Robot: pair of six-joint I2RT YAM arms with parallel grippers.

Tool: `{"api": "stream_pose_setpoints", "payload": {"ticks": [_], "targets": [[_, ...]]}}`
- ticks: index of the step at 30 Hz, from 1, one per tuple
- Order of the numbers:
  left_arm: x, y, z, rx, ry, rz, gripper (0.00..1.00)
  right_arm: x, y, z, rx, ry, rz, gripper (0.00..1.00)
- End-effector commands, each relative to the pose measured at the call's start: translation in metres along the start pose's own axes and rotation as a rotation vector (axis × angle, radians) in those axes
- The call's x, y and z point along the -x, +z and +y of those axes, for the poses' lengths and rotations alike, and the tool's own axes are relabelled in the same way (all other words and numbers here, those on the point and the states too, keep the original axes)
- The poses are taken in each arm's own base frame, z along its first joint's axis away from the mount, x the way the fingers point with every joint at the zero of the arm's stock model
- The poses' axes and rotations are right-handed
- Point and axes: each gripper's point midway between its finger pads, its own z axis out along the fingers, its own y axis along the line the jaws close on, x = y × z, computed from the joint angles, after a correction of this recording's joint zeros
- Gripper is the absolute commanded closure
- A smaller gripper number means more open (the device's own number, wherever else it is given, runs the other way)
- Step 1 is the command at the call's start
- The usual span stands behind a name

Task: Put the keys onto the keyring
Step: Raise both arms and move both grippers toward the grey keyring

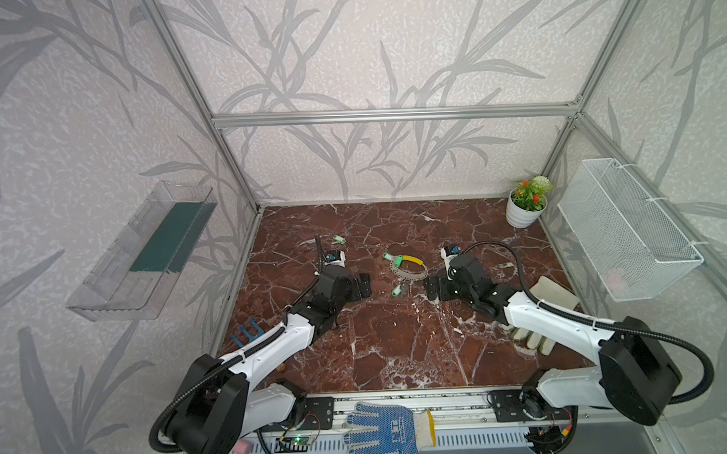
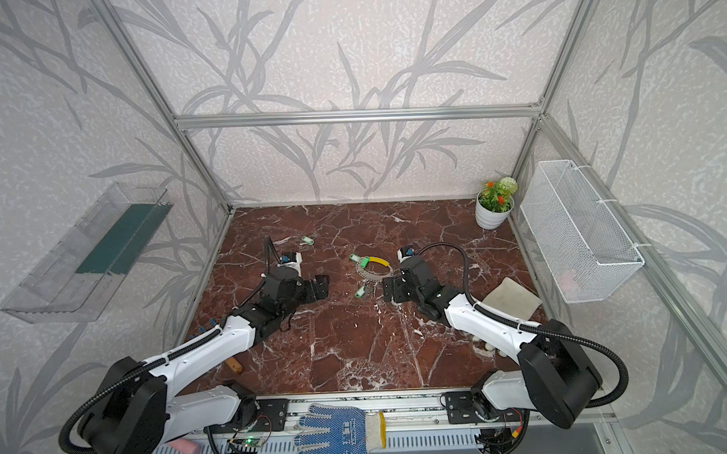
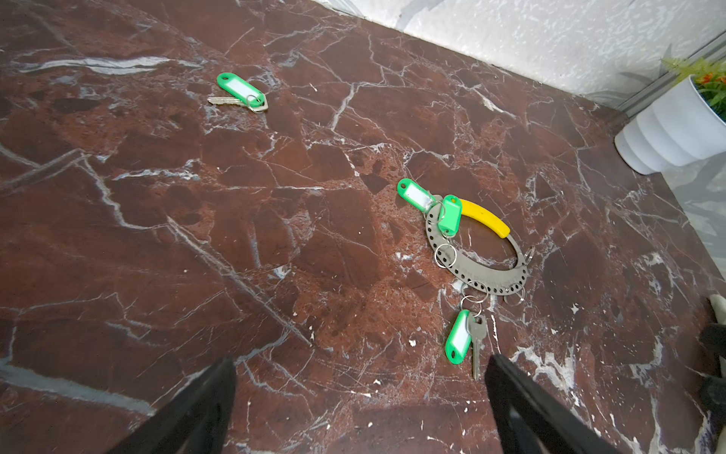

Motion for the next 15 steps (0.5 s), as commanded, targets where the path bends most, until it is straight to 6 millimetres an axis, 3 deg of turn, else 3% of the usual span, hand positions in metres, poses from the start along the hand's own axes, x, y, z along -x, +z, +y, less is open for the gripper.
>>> {"api": "stream_pose_setpoints", "payload": {"ticks": [1, 5, 7, 13, 15], "targets": [[0.007, -0.005, -0.008, -0.035, 0.015, -0.023, 0.01, -0.003, 0.003, 0.010, 0.022, -0.012, 0.022, 0.01], [0.011, -0.011, -0.003, -0.009, 0.014, -0.048, 0.01, -0.006, 0.005, 0.014, 0.000, -0.067, 0.022, 0.03], [0.013, -0.015, -0.002, -0.014, 0.015, -0.066, 0.01, -0.006, 0.007, 0.015, -0.006, -0.083, 0.024, 0.09], [0.018, -0.025, 0.003, -0.004, 0.016, -0.115, 0.01, -0.007, 0.019, 0.021, -0.003, -0.092, 0.068, 0.46], [0.019, -0.026, 0.004, 0.002, 0.014, -0.124, 0.01, -0.007, 0.023, 0.022, -0.006, -0.089, 0.079, 0.50]]}}
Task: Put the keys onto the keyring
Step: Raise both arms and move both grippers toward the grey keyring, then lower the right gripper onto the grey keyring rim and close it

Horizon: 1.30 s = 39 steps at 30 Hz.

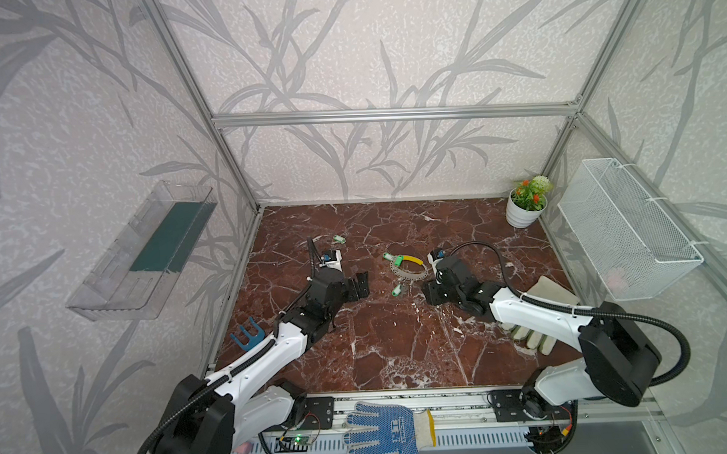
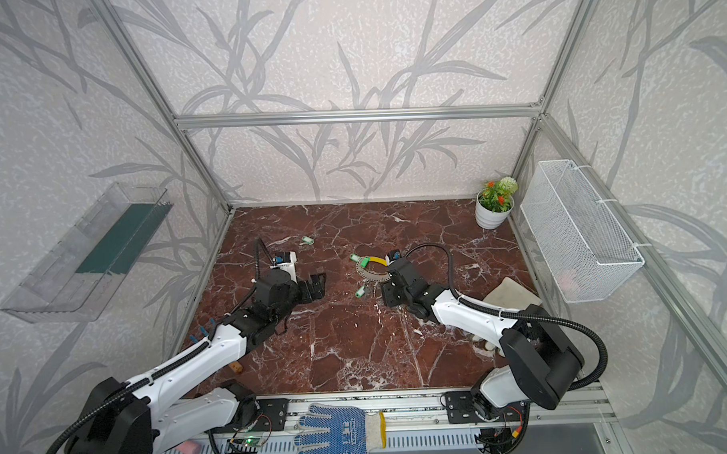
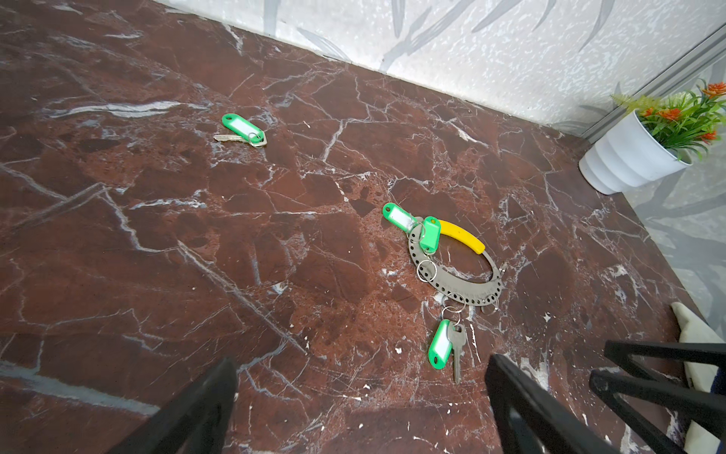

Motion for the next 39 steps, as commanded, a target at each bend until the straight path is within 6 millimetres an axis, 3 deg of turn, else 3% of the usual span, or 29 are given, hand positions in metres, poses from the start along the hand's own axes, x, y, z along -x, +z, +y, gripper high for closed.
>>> {"api": "stream_pose_setpoints", "payload": {"ticks": [1, 3, 4, 12, 20, 39], "targets": [[0.004, -0.005, 0.005, 0.024, 0.011, -0.037, 0.01, 0.004, 0.005, 0.002, -0.011, -0.006, 0.015, 0.52], [0.004, -0.006, 0.006, 0.022, 0.016, -0.045, 0.01, 0.002, 0.012, 0.002, -0.015, 0.004, 0.029, 0.63], [0.004, -0.006, 0.006, 0.024, 0.018, -0.048, 0.01, 0.002, 0.015, 0.005, -0.008, 0.007, 0.038, 0.64], [0.004, -0.007, 0.007, 0.028, 0.019, -0.048, 0.01, -0.002, 0.046, 0.019, -0.006, 0.015, 0.104, 0.62], [0.005, -0.007, 0.007, 0.027, 0.026, -0.052, 0.01, -0.001, 0.073, 0.002, -0.127, 0.028, 0.125, 0.63], [0.004, -0.007, 0.005, 0.021, 0.034, -0.050, 0.01, 0.001, 0.098, -0.011, -0.165, 0.046, 0.124, 0.69]]}}
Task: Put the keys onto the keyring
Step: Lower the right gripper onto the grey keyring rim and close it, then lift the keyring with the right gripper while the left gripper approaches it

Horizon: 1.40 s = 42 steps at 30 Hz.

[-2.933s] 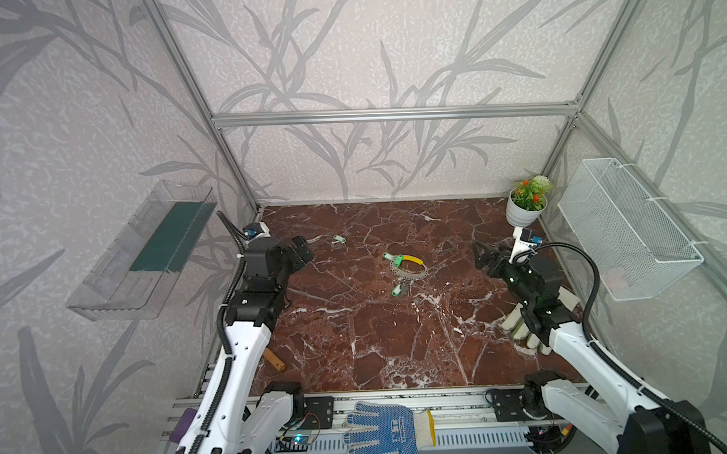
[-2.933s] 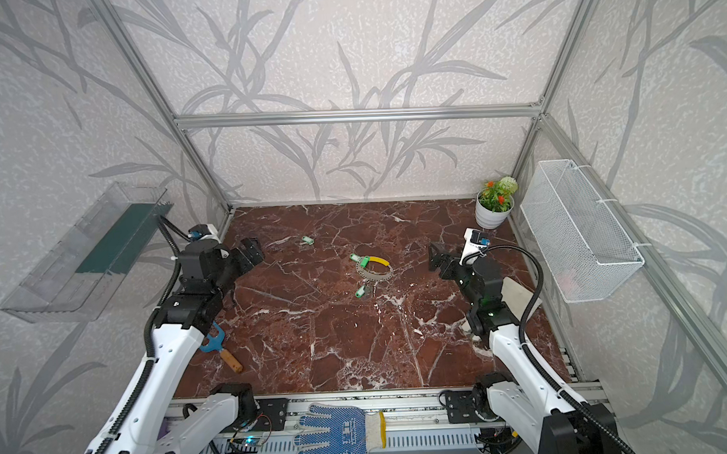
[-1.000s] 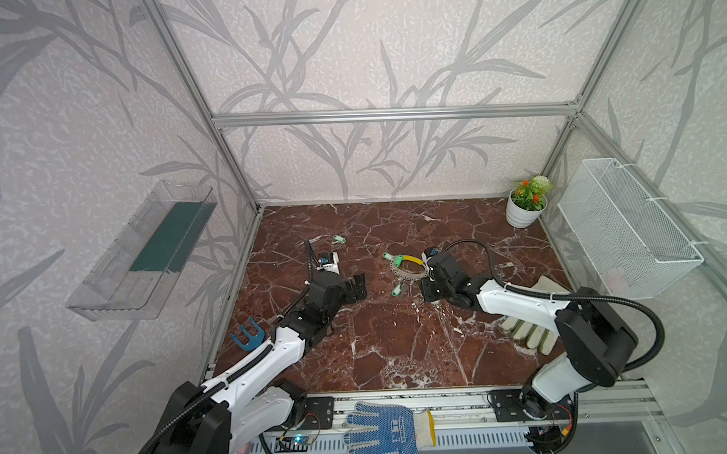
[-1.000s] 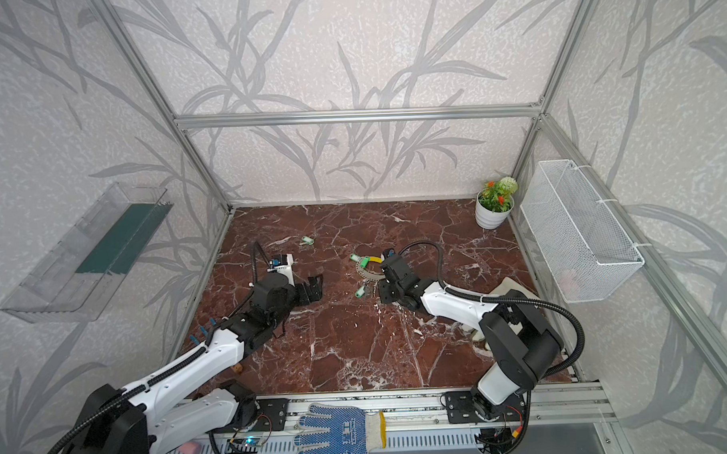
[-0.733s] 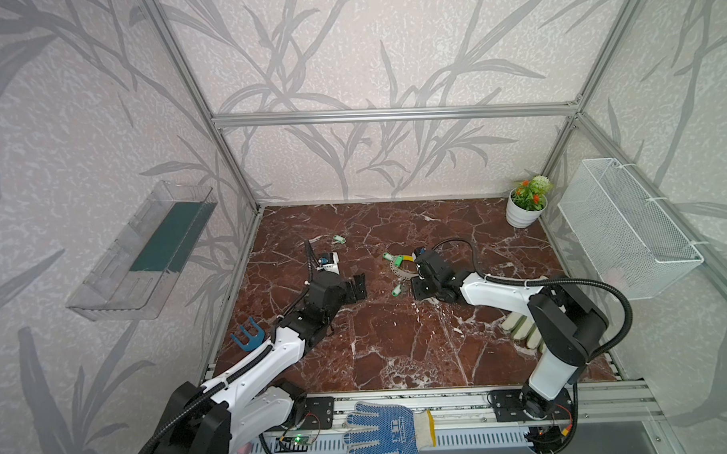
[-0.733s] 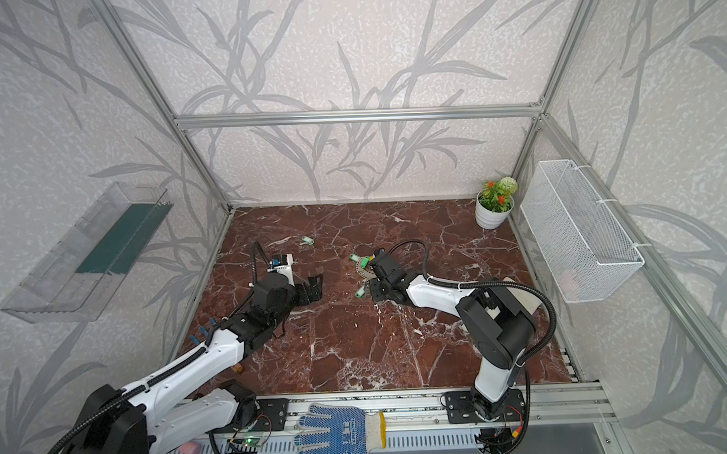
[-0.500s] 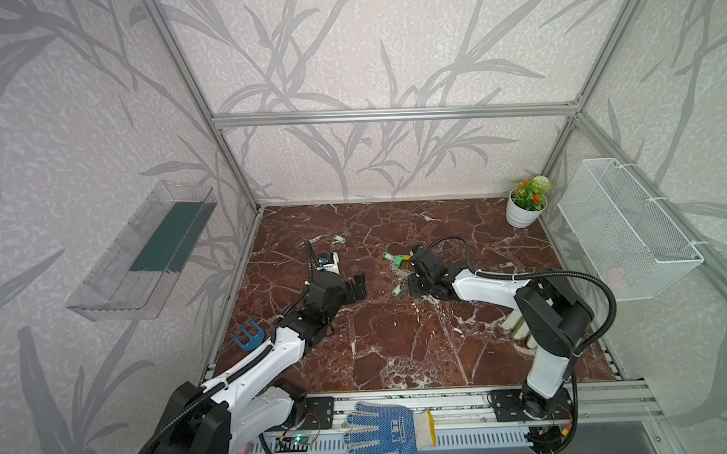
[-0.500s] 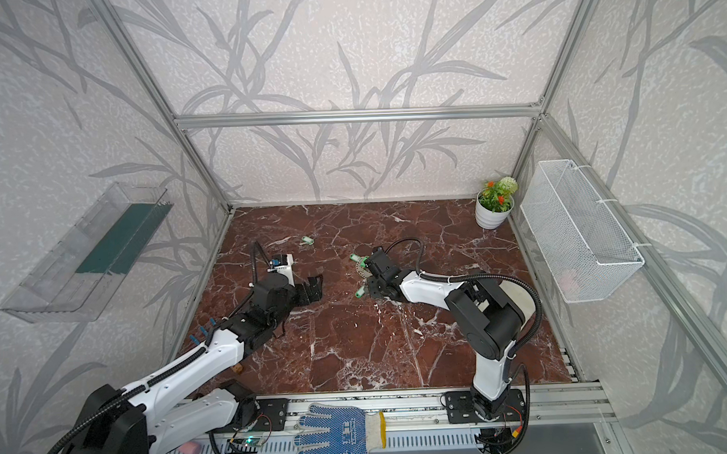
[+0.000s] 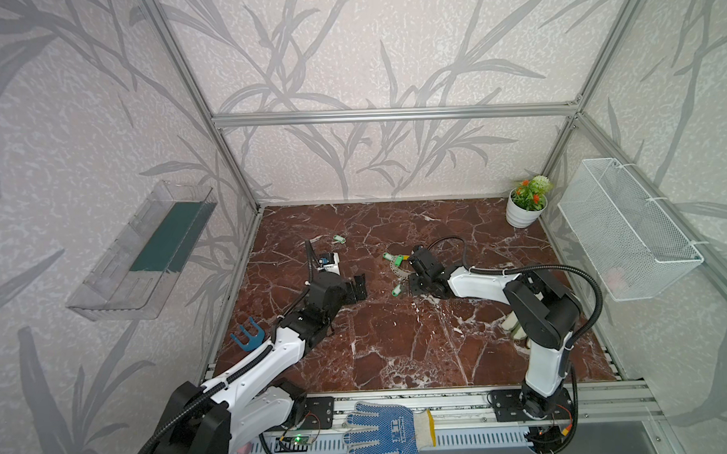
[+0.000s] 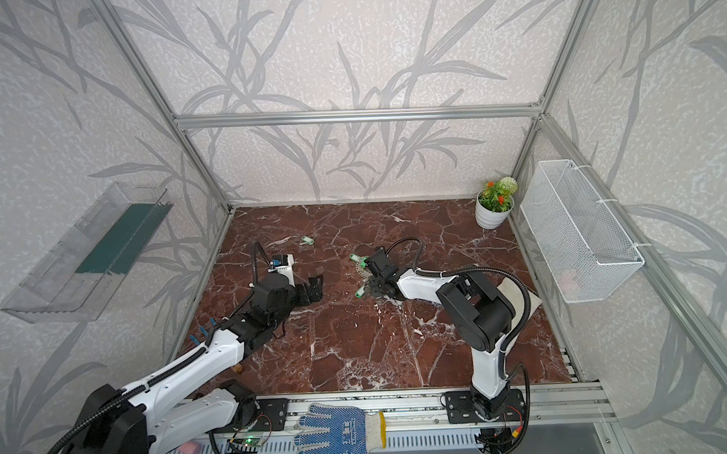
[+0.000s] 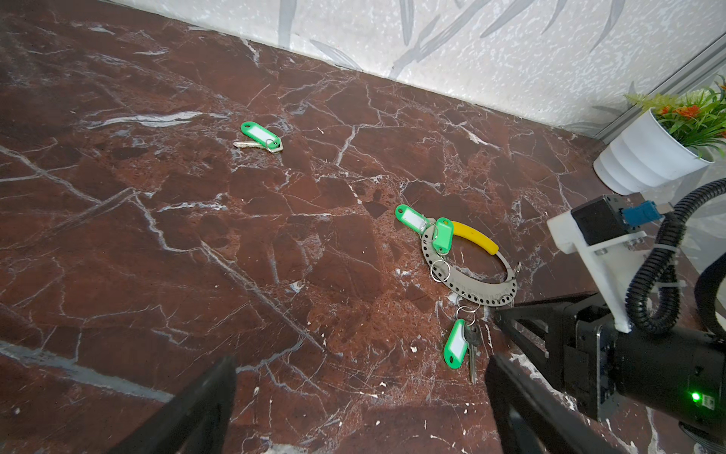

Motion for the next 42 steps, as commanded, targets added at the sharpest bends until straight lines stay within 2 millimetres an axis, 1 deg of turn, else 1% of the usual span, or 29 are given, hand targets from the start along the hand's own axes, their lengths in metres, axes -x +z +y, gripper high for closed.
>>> {"api": "stream_pose_setpoints", "payload": {"ticks": [1, 5, 8, 9, 10, 13, 14, 17, 20, 25, 26, 28, 34, 38, 41, 42], "targets": [[0.004, -0.002, -0.001, -0.001, 0.010, -0.027, 0.01, 0.010, 0.004, -0.003, -0.021, 0.009, -0.019, 0.69], [0.004, -0.001, -0.002, -0.004, 0.013, -0.023, 0.01, 0.012, 0.007, -0.005, -0.020, 0.011, -0.017, 0.70], [0.003, 0.000, -0.001, -0.002, 0.017, -0.019, 0.01, 0.011, 0.011, -0.006, -0.016, 0.014, 0.003, 0.86], [0.003, 0.000, -0.001, -0.002, 0.018, -0.019, 0.01, 0.010, 0.011, -0.005, -0.011, 0.014, 0.012, 0.89], [0.003, 0.000, -0.001, -0.001, 0.018, -0.020, 0.01, 0.009, 0.011, -0.005, -0.006, 0.012, 0.023, 0.89], [0.004, -0.001, -0.002, -0.001, 0.018, -0.022, 0.01, 0.010, 0.006, -0.003, 0.009, 0.013, 0.024, 0.95], [0.003, -0.001, -0.002, -0.002, 0.018, -0.021, 0.01, 0.010, 0.004, -0.003, 0.011, 0.013, 0.021, 1.00], [0.004, -0.001, -0.002, -0.003, 0.018, -0.022, 0.01, 0.015, -0.007, -0.003, 0.019, 0.010, -0.004, 1.00], [0.004, -0.001, -0.002, -0.004, 0.018, -0.022, 0.01, 0.022, -0.022, -0.004, 0.030, -0.001, -0.036, 1.00], [0.004, -0.002, -0.004, -0.013, 0.019, -0.024, 0.01, 0.034, -0.053, -0.001, 0.068, -0.045, -0.104, 1.00], [0.004, -0.002, -0.004, -0.013, 0.021, -0.025, 0.01, 0.040, -0.064, 0.001, 0.083, -0.054, -0.130, 1.00], [0.004, -0.003, -0.003, -0.011, 0.021, -0.028, 0.01, 0.045, -0.080, 0.005, 0.112, -0.090, -0.166, 1.00], [0.007, -0.006, -0.004, -0.016, 0.026, -0.040, 0.01, 0.052, -0.125, 0.019, 0.225, -0.187, -0.277, 1.00], [0.009, -0.007, -0.007, -0.025, 0.028, -0.044, 0.01, 0.051, -0.151, 0.027, 0.287, -0.243, -0.322, 1.00], [0.010, -0.010, -0.021, -0.104, 0.026, -0.049, 0.01, 0.049, -0.171, 0.038, 0.377, -0.277, -0.363, 1.00], [0.011, -0.011, -0.028, -0.146, 0.022, -0.051, 0.01, 0.047, -0.179, 0.043, 0.425, -0.290, -0.388, 1.00]]}}
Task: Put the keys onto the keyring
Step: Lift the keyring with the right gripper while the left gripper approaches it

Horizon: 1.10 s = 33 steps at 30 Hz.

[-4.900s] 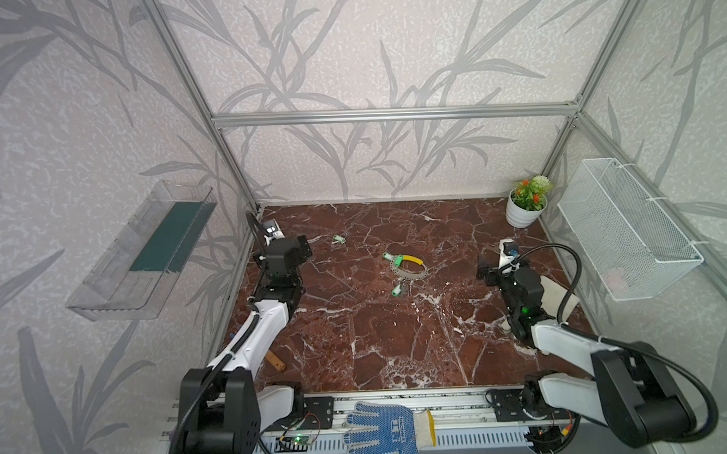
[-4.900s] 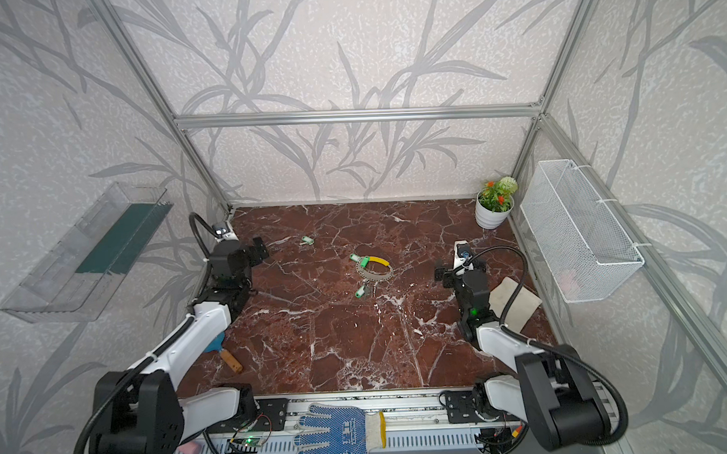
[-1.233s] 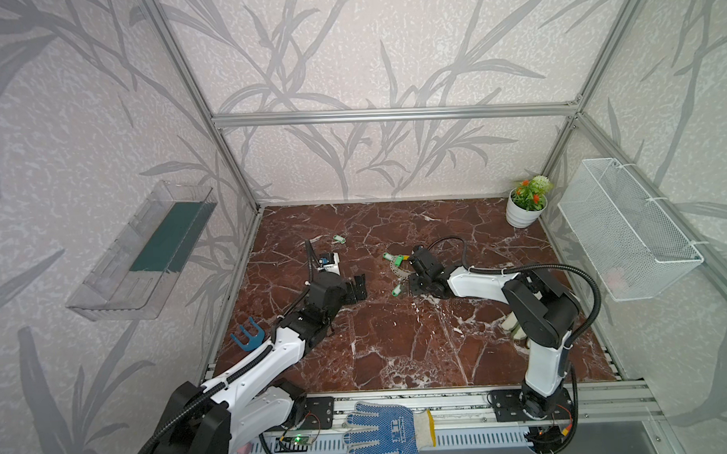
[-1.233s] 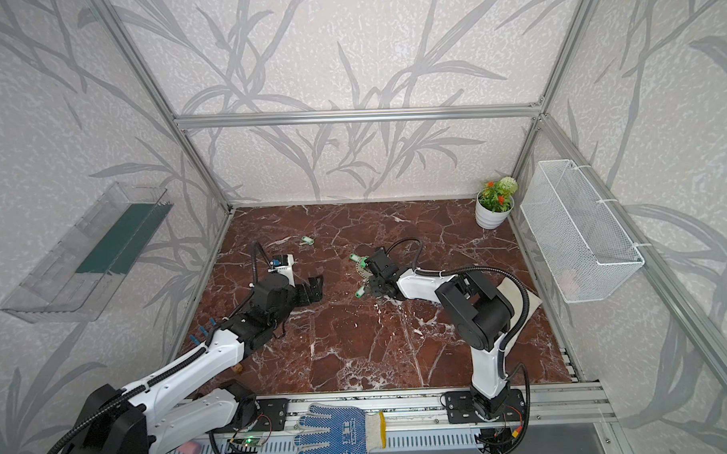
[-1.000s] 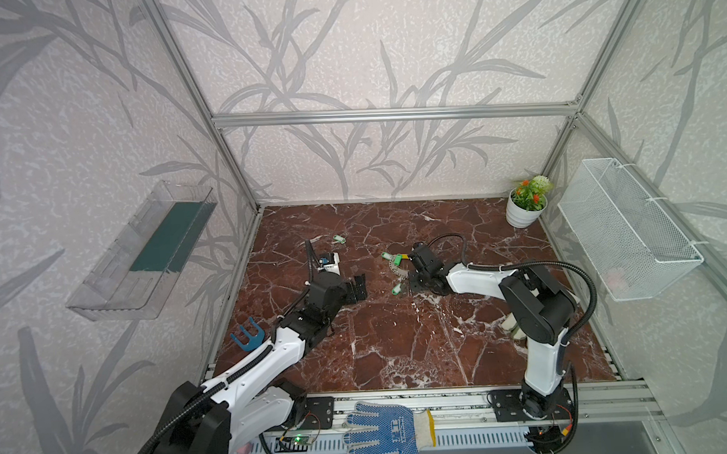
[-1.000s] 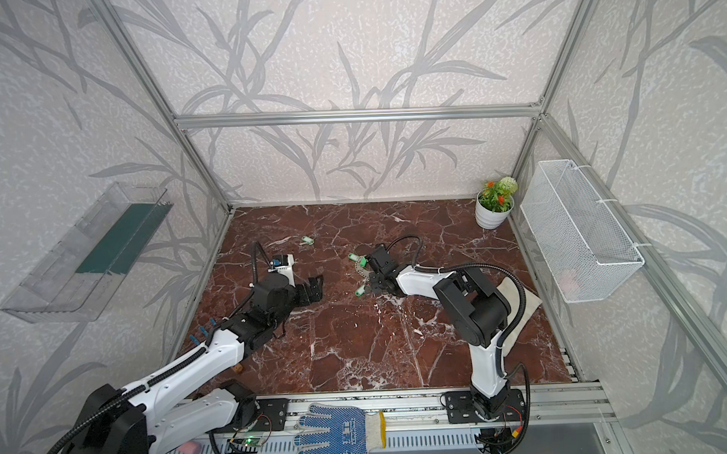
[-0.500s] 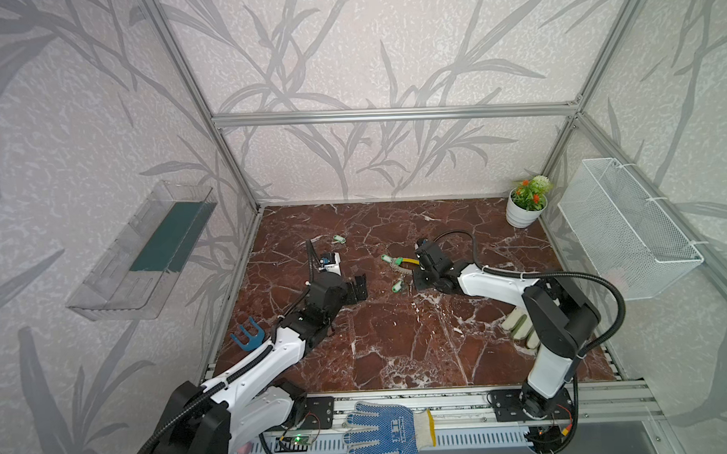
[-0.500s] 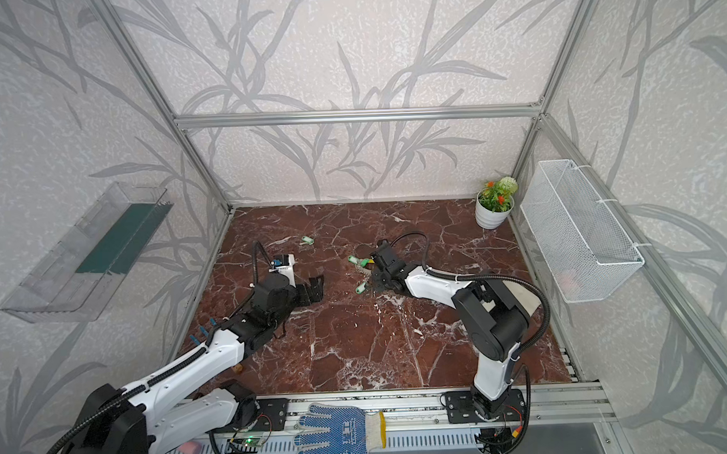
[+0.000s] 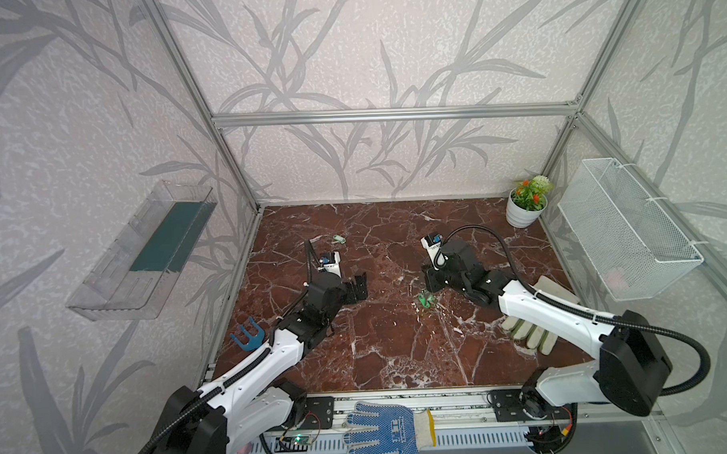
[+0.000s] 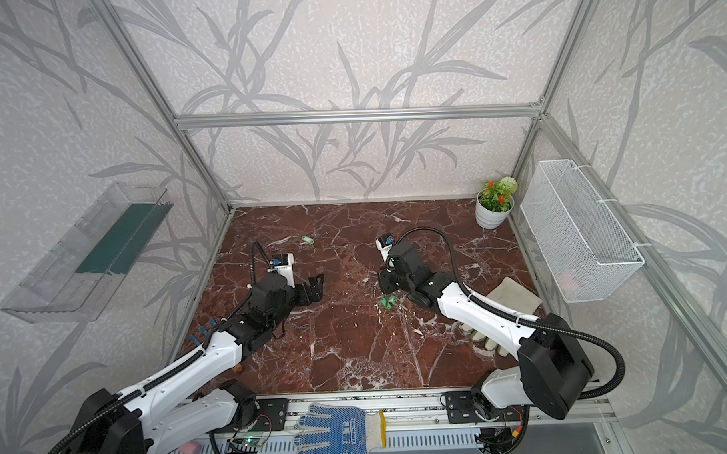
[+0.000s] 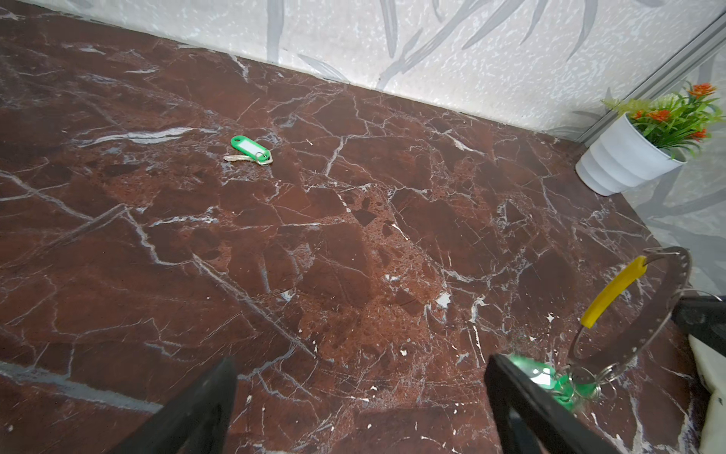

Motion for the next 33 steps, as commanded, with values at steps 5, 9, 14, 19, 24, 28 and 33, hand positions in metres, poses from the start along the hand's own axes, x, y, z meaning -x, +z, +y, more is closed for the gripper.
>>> {"api": "stream_pose_setpoints", "payload": {"ticks": [5, 9, 14, 19, 24, 28, 33], "targets": [[0.013, -0.013, -0.053, -0.294, -0.046, -0.030, 0.04, 0.024, -0.042, 0.047, 0.261, -0.095, -0.161, 1.00], [0.022, -0.026, -0.073, -0.387, -0.075, -0.022, 0.10, 0.030, -0.056, 0.065, 0.380, -0.105, -0.232, 1.00], [0.033, -0.050, -0.100, -0.539, -0.086, -0.035, 0.21, 0.044, -0.073, 0.094, 0.590, -0.102, -0.290, 1.00], [0.044, -0.070, -0.118, -0.628, -0.072, -0.055, 0.34, 0.054, -0.082, 0.103, 0.742, -0.045, -0.326, 1.00], [0.049, -0.080, -0.141, -0.717, -0.043, -0.042, 0.44, 0.057, -0.089, 0.110, 0.838, -0.025, -0.343, 1.00], [0.051, -0.082, -0.157, -0.755, -0.021, -0.027, 0.53, 0.055, -0.089, 0.109, 0.843, -0.021, -0.351, 1.00], [0.049, -0.077, -0.162, -0.751, -0.004, -0.018, 0.57, 0.052, -0.088, 0.109, 0.853, -0.018, -0.355, 1.00]]}}
